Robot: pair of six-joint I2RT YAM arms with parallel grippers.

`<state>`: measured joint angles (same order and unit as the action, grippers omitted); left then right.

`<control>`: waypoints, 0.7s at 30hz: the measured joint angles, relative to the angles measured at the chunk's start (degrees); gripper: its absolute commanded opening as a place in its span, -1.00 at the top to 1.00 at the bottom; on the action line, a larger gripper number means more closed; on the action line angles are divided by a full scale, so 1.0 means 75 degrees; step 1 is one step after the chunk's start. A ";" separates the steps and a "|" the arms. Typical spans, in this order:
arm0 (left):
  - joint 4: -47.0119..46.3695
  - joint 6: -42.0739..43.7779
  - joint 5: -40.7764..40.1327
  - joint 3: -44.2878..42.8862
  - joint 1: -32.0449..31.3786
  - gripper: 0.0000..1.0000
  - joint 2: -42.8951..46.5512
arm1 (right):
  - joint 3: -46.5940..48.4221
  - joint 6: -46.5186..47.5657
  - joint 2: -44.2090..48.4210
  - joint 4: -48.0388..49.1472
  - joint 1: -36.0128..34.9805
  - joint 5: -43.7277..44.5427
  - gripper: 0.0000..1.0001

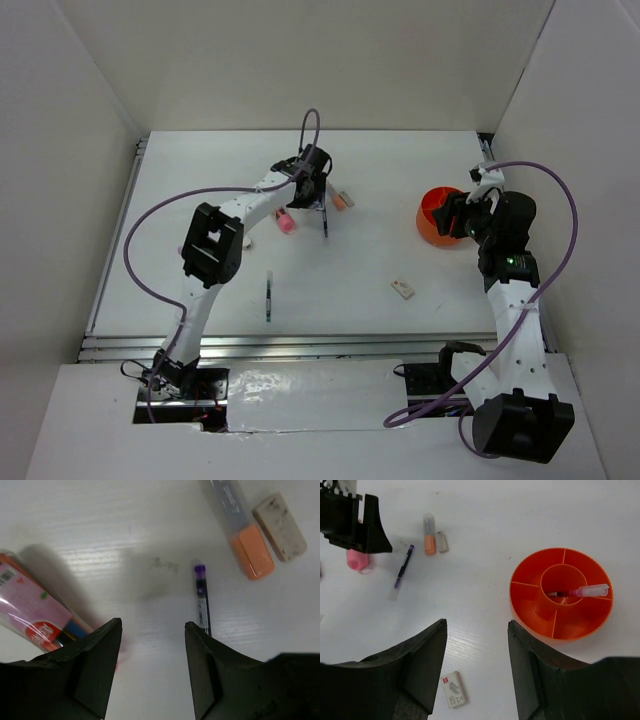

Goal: Sort the stationery into containers
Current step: Pick up the pen from the center of the board.

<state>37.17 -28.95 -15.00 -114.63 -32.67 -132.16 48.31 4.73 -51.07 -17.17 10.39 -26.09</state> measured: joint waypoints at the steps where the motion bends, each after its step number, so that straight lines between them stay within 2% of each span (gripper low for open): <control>1: -0.0093 -0.0012 0.0047 -0.0035 0.0117 -0.28 0.0000 | -0.0003 0.0003 0.0000 -0.0003 0.0000 0.0000 -0.17; 7: -0.0481 -0.0198 0.0510 -0.0041 0.0230 -0.29 0.0000 | -0.0003 0.0009 -0.0064 0.0000 -0.0003 0.0003 -0.17; 13: -0.0883 -0.0297 0.0737 0.0236 -0.0152 -0.46 -0.0003 | -0.0003 0.0032 -0.0239 0.0000 -0.0006 0.0026 -0.17; 21: -0.0909 -0.0667 0.0414 0.0096 -0.0420 -0.24 -0.0344 | -0.0003 0.0035 -0.0271 0.0006 -0.0050 0.0055 -0.17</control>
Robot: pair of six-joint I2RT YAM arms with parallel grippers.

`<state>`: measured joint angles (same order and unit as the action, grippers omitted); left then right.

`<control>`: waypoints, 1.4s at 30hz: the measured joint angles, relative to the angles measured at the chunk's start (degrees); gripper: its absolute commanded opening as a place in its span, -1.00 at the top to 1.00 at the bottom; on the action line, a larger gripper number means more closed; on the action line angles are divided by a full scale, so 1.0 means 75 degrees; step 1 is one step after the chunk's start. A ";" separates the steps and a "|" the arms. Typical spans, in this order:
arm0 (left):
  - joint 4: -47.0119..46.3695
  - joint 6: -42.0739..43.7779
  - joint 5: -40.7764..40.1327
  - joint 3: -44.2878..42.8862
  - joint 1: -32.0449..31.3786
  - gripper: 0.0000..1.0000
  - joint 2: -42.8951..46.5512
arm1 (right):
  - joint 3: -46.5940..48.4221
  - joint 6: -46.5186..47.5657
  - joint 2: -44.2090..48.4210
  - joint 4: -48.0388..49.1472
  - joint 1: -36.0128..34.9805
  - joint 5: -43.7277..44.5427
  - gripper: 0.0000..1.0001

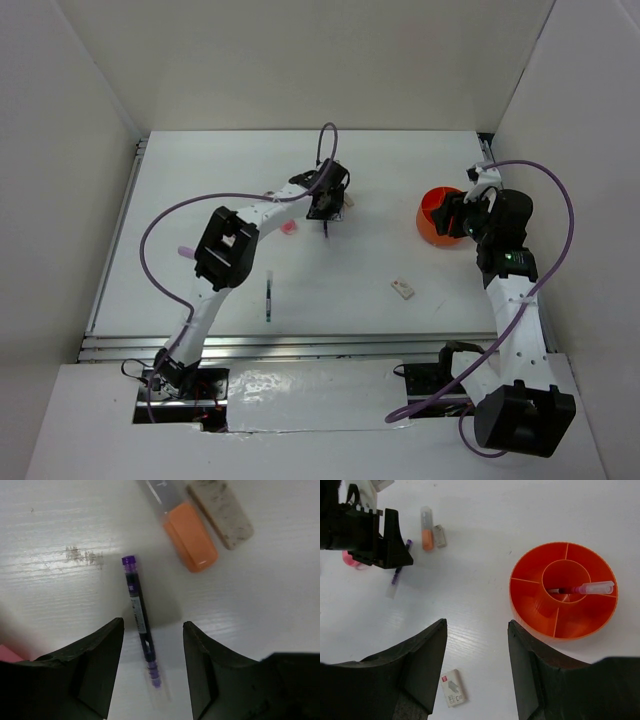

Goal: Sort the stationery into containers
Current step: Pick up the pen from the center of the board.

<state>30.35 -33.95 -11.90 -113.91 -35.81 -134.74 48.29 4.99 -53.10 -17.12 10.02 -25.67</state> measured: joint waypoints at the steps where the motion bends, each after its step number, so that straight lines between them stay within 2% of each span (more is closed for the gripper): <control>1: 0.0000 -0.0076 -0.0076 -0.0009 0.0003 -0.23 -0.0096 | 0.0000 0.0000 0.0000 0.0000 -0.0003 -0.0003 -0.17; 6: -0.0061 -0.0152 -0.0318 -0.0050 0.0020 -0.10 -0.0251 | -0.0003 0.0012 -0.0006 0.0003 -0.0006 0.0000 -0.17; 9: -0.0064 -0.0169 -0.0361 -0.0079 0.0041 0.12 -0.0280 | -0.0038 0.0070 -0.0003 0.0052 -0.0044 0.0044 -0.17; 12: -0.0052 -0.0207 -0.0361 -0.0085 0.0064 0.40 -0.0289 | -0.0195 0.0187 0.0082 0.0134 -0.0119 0.0052 -0.17; 13: -0.0047 -0.0227 -0.0356 -0.0085 0.0073 0.58 -0.0289 | -0.0277 0.0289 0.0163 0.0169 -0.0157 0.0038 -0.18; 15: -0.0009 -0.0268 -0.0268 -0.0087 0.0122 0.80 -0.0289 | -0.0458 0.0507 0.0370 0.0195 -0.0251 -0.0032 -0.17; 17: 0.0003 -0.0297 0.0041 -0.0085 0.0198 0.95 -0.0251 | -0.0603 0.0860 0.0635 0.0210 -0.0350 -0.0192 -0.19; 20: 0.0224 -0.0300 0.0976 0.0096 0.0423 1.00 -0.0044 | -0.0705 0.1527 0.1131 0.0216 -0.0542 -0.0542 -0.20; 23: 0.0530 -0.0306 0.1935 0.0606 0.0822 1.00 0.0758 | -0.0743 0.2413 0.1818 0.0233 -0.0962 -0.1011 -0.20; 26: 0.0638 -0.0309 0.2649 0.1122 0.1145 1.00 0.2055 | -0.0746 0.3433 0.2428 0.0259 -0.1859 -0.1352 -0.16; 29: 0.0388 -0.0391 0.3150 0.1868 0.1201 1.00 0.3684 | -0.0749 0.4523 0.2801 0.0280 -0.3220 -0.1239 -0.14; 30: 0.0195 -0.0510 0.3305 0.2209 0.1174 1.00 0.4234 | -0.0758 0.4864 0.2830 0.0312 -0.3809 -0.1093 -0.14; 34: -0.0475 -0.0991 0.3701 0.3736 0.1032 1.00 0.5939 | -0.1434 0.6467 0.2655 0.1160 -0.7099 0.0898 -0.12; 38: -0.0618 -0.1492 0.3943 0.4610 0.1040 1.00 0.6347 | -0.2626 0.7965 0.2095 0.2757 -0.9250 0.2530 -0.13; 42: -0.0545 -0.1766 0.4036 0.4963 0.1093 1.00 0.6356 | -0.3293 0.8970 0.1475 0.3450 -1.0078 0.3261 -0.14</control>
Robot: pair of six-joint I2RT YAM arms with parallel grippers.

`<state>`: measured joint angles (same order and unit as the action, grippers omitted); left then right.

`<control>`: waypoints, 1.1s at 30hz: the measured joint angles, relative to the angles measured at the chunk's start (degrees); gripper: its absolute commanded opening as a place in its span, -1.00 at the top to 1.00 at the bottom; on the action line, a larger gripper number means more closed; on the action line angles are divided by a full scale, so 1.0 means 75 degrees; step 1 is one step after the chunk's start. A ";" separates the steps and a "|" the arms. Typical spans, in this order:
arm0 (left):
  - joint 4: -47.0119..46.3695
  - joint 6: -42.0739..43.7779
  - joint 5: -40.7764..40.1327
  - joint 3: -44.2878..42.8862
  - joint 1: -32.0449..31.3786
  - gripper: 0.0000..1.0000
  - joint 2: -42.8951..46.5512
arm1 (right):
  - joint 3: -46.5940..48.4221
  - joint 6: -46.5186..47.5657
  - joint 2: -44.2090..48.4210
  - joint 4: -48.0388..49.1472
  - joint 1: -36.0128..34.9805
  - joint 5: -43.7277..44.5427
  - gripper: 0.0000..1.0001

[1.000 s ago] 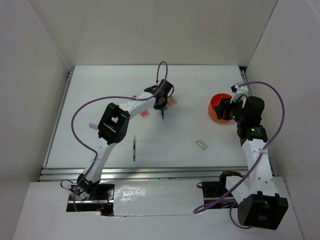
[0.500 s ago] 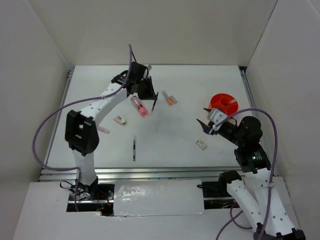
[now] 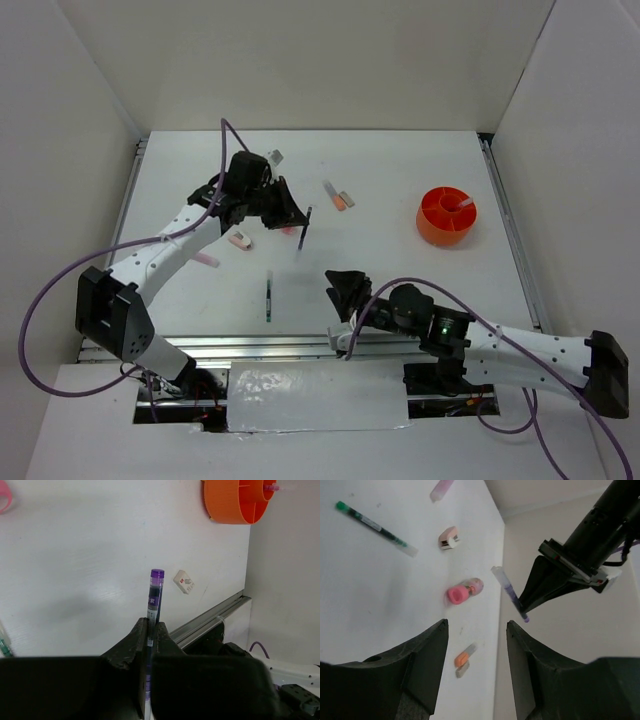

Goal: Sort the stationery into containers
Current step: Pick up the pen from the center of the board, then place the pen in the storage box.

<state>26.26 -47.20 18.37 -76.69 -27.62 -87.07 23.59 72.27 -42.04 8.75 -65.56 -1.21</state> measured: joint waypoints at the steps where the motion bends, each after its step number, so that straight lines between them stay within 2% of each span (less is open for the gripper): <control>1: 0.0003 -0.0087 -0.0003 0.0032 0.0006 1.00 0.0020 | -0.0061 0.0178 -0.0125 0.0224 -0.0178 0.0172 -0.15; 9: 0.0154 -0.0370 -0.0332 0.0385 0.0003 1.00 0.0361 | 0.0017 0.1043 -0.1714 0.2087 -0.0697 0.1180 -0.17; 24: 0.0449 -0.0417 -0.0851 0.0396 -0.0140 1.00 0.0361 | 0.0367 0.1716 -0.3112 0.2850 -0.0726 0.1588 -0.18; 33: 0.0411 -0.0557 -0.0839 0.0417 -0.0227 1.00 0.0361 | 0.0685 0.1920 -0.3885 0.3229 -0.0460 0.1212 -0.05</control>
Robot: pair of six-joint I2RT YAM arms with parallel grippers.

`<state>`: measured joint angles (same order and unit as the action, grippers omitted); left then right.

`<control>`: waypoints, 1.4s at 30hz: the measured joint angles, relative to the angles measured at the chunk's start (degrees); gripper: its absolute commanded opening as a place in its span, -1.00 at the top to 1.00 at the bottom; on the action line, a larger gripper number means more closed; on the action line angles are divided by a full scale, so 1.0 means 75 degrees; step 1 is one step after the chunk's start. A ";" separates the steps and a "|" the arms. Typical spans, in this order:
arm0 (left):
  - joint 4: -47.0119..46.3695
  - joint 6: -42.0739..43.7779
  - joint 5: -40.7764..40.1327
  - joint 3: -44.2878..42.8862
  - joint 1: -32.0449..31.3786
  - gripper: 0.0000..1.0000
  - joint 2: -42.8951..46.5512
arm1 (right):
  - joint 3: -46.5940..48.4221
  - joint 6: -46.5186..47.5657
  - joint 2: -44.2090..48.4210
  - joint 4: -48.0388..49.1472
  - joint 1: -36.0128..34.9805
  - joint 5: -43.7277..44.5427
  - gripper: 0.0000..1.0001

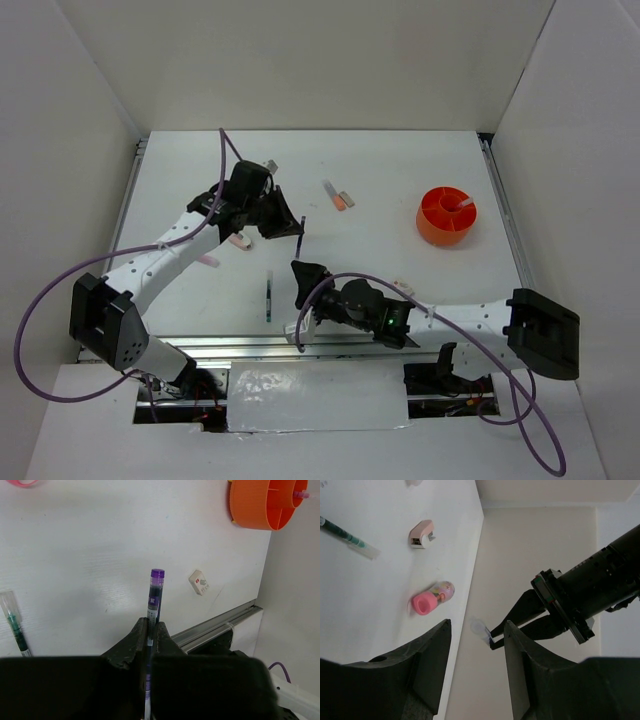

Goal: Sort the stationery into containers
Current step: Place the pen in the storage box.

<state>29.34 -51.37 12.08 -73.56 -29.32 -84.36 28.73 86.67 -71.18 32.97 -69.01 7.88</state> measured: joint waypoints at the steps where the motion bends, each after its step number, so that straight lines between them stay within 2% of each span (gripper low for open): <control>1: -0.0015 -0.0003 0.0003 0.0015 -0.0009 1.00 0.0000 | 0.0032 0.0020 -0.0073 0.0017 0.0032 -0.0058 0.00; 3: -0.0020 0.0000 -0.0003 0.0044 -0.0020 1.00 0.0000 | 0.0070 0.0061 -0.0178 0.0076 0.0087 -0.0175 0.03; 6: -0.0029 -0.0003 0.0003 0.0067 -0.0020 1.00 0.0000 | 0.0105 0.0137 -0.0303 0.0189 0.0175 -0.0291 0.20; 14: -0.0096 -0.0003 0.0035 0.0181 -0.0032 0.98 0.0000 | 0.0195 0.0289 -0.0469 0.0245 0.0280 -0.0402 0.74; 15: -0.0111 -0.0003 0.0041 0.0207 -0.0032 0.73 0.0000 | 0.0201 0.0300 -0.0469 0.0245 0.0280 -0.0417 0.86; 17: -0.0140 0.0000 0.0055 0.0233 -0.0032 0.16 0.0000 | 0.0210 0.0318 -0.0469 0.0242 0.0291 -0.0440 0.93; 18: -0.0152 0.0015 0.0055 0.0236 -0.0032 -0.55 0.0000 | 0.0213 0.0335 -0.0469 0.0248 0.0297 -0.0452 0.98; 19: -0.0152 0.0073 0.0073 0.0236 -0.0032 -0.93 0.0000 | 0.0213 0.0341 -0.0469 0.0256 0.0312 -0.0452 1.00; 20: -0.0146 0.0009 0.0090 0.0236 -0.0032 -0.99 0.0003 | 0.0213 0.0341 -0.0469 0.0259 0.0332 -0.0452 1.00; 25: -0.0050 0.0102 0.0192 0.0128 0.0227 -0.99 -0.0003 | 0.0224 0.0015 0.0006 0.0154 0.0469 -0.0446 1.00; 27: 0.0157 0.0268 0.0280 -0.0265 0.0653 -0.99 -0.0096 | 0.0335 -0.0498 0.0353 -0.0032 0.0597 -0.0358 1.00; 29: 0.0230 0.0533 0.0201 -0.0979 0.1160 -0.99 -0.0274 | 0.0935 -0.1518 0.0507 -0.0577 0.1040 -0.0248 1.00; 32: 0.0067 0.1020 -0.0050 -0.1740 0.1746 -0.99 -0.0335 | 0.2410 -0.3226 0.0329 -0.1489 0.2352 -0.0140 1.00; 37: -0.0478 0.1950 -0.0157 -0.1827 0.2110 -0.99 0.0003 | 0.5047 -0.6691 -0.0408 -0.3031 0.5869 -0.0478 1.00; 39: -0.0807 0.2320 0.0117 -0.1443 0.2203 -0.99 0.0321 | 0.5496 -0.7714 -0.0589 -0.3494 0.7120 -0.0659 1.00; 42: -0.1154 0.2757 0.0737 -0.0758 0.2372 -0.98 0.0737 | 0.5534 -0.8682 -0.0632 -0.4197 0.8300 -0.0933 1.00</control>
<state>20.69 -30.70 17.61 -79.24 -11.53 -78.83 70.24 21.56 -75.92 1.50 -6.76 0.89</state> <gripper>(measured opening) 0.993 0.190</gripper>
